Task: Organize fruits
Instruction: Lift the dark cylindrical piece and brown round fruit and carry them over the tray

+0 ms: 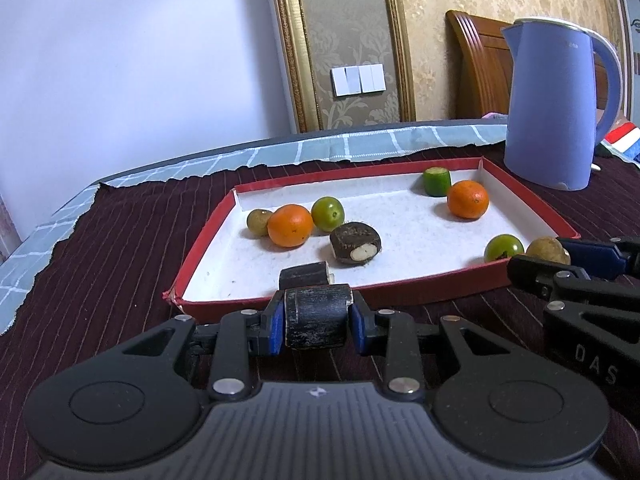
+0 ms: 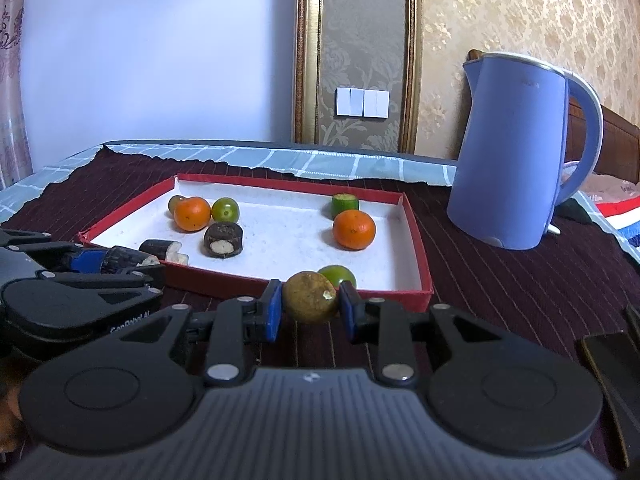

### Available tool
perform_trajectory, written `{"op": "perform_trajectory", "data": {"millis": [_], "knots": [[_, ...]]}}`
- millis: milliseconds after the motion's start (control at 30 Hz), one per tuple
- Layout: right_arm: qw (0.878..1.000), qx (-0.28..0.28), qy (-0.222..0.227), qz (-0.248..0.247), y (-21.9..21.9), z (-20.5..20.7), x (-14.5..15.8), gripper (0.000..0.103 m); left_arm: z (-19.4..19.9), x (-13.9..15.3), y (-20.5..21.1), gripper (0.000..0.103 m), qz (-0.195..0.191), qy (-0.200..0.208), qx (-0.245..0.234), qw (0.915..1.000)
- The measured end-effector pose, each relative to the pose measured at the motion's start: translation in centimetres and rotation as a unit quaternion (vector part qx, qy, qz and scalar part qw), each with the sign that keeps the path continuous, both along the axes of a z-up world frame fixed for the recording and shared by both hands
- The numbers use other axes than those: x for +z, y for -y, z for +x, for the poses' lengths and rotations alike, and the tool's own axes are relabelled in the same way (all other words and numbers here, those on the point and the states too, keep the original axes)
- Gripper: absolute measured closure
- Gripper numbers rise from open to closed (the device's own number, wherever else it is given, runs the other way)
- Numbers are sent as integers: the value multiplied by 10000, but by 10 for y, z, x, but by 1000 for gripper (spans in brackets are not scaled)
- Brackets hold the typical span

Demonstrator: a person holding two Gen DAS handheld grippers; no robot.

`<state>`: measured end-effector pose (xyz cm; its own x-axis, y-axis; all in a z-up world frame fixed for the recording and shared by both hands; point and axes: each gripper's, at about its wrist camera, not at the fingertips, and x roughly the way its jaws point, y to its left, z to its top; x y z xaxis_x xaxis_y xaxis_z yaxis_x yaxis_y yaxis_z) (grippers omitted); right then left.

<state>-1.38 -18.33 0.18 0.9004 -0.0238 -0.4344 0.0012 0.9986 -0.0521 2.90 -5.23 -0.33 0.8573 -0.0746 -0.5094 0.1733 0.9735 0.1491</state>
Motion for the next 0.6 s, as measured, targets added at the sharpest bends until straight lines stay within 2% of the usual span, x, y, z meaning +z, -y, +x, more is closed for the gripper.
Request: {"op": "perform_trajectory", "data": {"millis": [600], "knots": [[10000, 1, 49, -15, 0, 14, 7, 75, 18, 11, 5, 71, 12, 40, 62, 10000]]}}
